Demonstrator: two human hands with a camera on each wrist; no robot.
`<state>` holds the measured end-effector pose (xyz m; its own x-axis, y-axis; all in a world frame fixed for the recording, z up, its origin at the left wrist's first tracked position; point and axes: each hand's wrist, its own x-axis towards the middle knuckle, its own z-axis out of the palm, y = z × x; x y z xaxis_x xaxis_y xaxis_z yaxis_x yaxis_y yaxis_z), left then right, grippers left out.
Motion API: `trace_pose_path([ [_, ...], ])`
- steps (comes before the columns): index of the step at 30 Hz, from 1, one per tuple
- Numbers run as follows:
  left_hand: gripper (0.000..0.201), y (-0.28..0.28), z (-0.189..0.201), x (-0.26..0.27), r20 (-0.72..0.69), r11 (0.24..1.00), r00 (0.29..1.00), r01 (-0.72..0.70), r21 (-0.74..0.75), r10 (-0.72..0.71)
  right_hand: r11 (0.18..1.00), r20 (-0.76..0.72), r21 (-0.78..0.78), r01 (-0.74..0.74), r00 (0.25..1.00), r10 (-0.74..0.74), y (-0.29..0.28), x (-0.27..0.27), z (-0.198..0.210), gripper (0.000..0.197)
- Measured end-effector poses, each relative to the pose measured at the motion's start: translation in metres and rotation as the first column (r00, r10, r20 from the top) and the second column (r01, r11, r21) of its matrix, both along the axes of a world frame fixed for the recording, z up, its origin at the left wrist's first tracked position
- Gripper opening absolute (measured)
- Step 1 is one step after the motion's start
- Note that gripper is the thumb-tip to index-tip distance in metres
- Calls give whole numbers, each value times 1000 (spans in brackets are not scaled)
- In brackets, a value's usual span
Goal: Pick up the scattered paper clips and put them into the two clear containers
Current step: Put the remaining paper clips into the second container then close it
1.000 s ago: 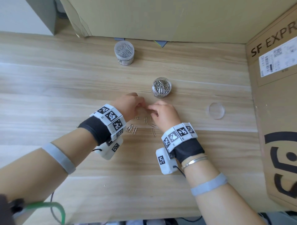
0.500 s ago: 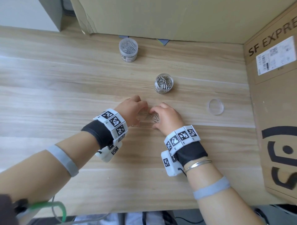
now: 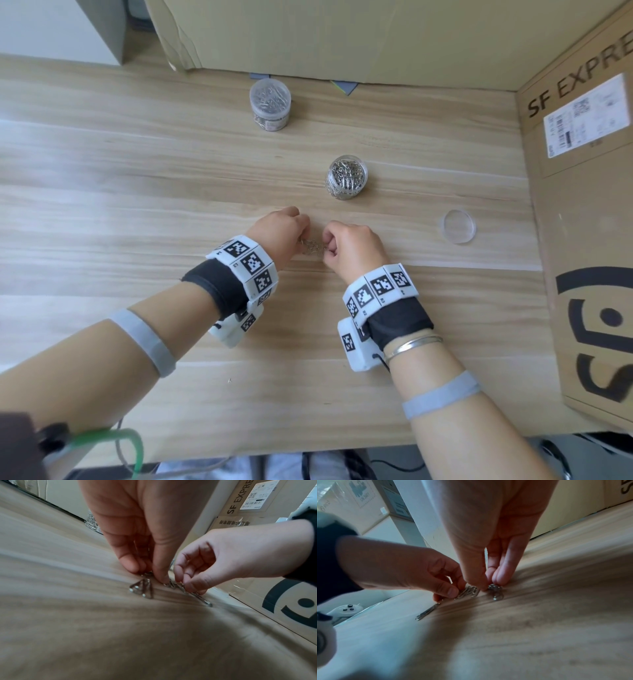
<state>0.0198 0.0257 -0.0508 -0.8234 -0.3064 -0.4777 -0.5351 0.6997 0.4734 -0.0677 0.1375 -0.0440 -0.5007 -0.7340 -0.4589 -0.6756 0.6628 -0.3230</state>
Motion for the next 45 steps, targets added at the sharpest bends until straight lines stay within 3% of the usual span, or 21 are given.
trace_pose_path([
  [6, 20, -4, 0, -2, 4, 1000, 1000, 30, 4, -30, 1000, -22, 19, -18, 1000, 18, -2, 0, -2, 17],
  [13, 39, -5, 0, -1, -47, 992, 992, 116, 42, -114, 999, -32, 34, -37, 999, 38, -1, -7, -1, 19],
  [23, 17, -5, 0, -3, -105, 989, 986, 136, 50, -130, 999, 6, 35, -9, 1000, 8, 4, -11, 4, 14],
  [28, 8, -6, 0, -7, -37, 991, 991, 127, 52, -125, 998, 9, 55, 8, 1000, -8, 2, -9, -1, 14],
  [33, 6, -5, 1, -9, 40, 989, 990, 136, 55, -138, 998, 25, 62, 13, 1000, -15, -1, -9, -1, 16],
  [38, 24, -10, 1, -7, -52, 991, 990, 135, 21, -133, 997, 49, 59, 39, 998, -42, -1, -9, 0, 16],
  [45, 18, -17, -3, -5, -111, 993, 987, 114, -33, -117, 999, 22, 27, 31, 999, -32, -1, -13, -1, 14],
])
